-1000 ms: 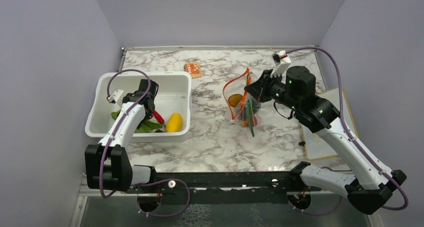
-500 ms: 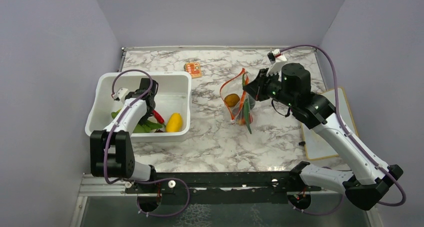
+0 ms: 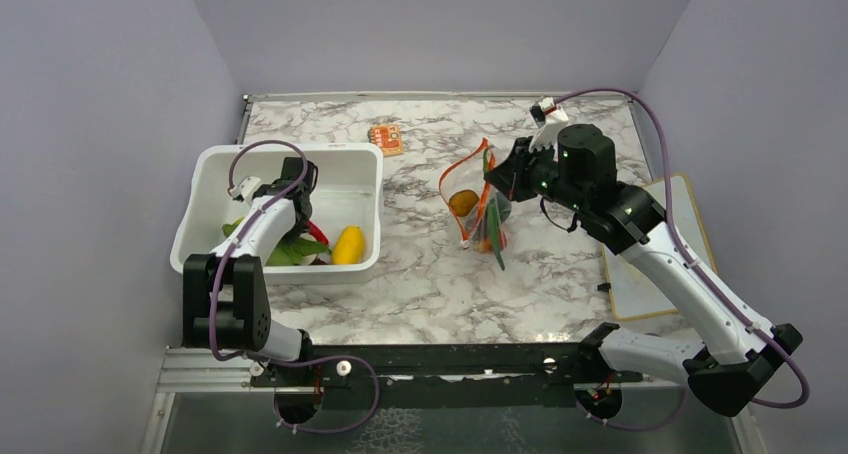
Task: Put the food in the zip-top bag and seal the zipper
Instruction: Pick up the fake vegetable from the bin.
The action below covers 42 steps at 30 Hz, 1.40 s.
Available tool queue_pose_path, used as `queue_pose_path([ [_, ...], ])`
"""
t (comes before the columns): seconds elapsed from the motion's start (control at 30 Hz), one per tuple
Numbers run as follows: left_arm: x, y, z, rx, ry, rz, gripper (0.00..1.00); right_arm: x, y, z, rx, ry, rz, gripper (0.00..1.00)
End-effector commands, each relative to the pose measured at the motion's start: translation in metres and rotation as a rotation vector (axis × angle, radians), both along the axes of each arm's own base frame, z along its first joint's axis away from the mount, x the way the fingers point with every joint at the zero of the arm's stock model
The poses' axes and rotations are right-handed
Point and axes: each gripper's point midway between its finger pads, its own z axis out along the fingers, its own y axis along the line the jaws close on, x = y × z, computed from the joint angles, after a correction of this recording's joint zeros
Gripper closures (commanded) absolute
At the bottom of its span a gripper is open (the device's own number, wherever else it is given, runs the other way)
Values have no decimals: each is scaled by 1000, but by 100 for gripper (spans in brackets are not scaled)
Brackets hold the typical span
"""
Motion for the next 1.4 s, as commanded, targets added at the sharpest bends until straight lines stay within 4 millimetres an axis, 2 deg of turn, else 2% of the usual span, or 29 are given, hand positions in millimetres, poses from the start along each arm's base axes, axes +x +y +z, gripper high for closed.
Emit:
queue_pose_path([
  [0.0, -6, 0, 1, -15, 2, 13, 93, 4, -1, 24, 17, -65, -4, 99],
  [0.07, -5, 2, 6, -7, -15, 18, 100, 4, -1, 25, 18, -67, -7, 99],
  [0.27, 14, 13, 46, 68, -74, 3, 100, 4, -1, 27, 17, -71, -5, 99],
  [0.37, 15, 18, 49, 92, -67, 4, 100, 5, -2, 27, 14, -73, -9, 99],
  [0.5, 5, 12, 34, 57, 4, 14, 78, 6, -1, 26, 9, -74, -11, 99],
  [0.63, 6, 15, 43, 69, -2, 32, 63, 6, -4, 27, -1, -79, -18, 99],
  [0.8, 38, 1, 57, 5, -39, -10, 60, 8, -5, 26, -15, -82, -19, 99],
  [0.93, 51, -16, 55, -60, -50, -17, 60, 9, -6, 26, -22, -84, -23, 99],
  [1.03, 56, -26, 44, -100, -45, -31, 60, 9, -6, 25, -23, -86, -25, 99],
  [1.2, 59, -42, 21, -162, 23, -69, 50, 9, -8, 25, -29, -90, -29, 99],
  [1.37, 78, -53, 8, -189, -28, -105, 54, 8, -7, 23, -28, -87, -25, 99],
])
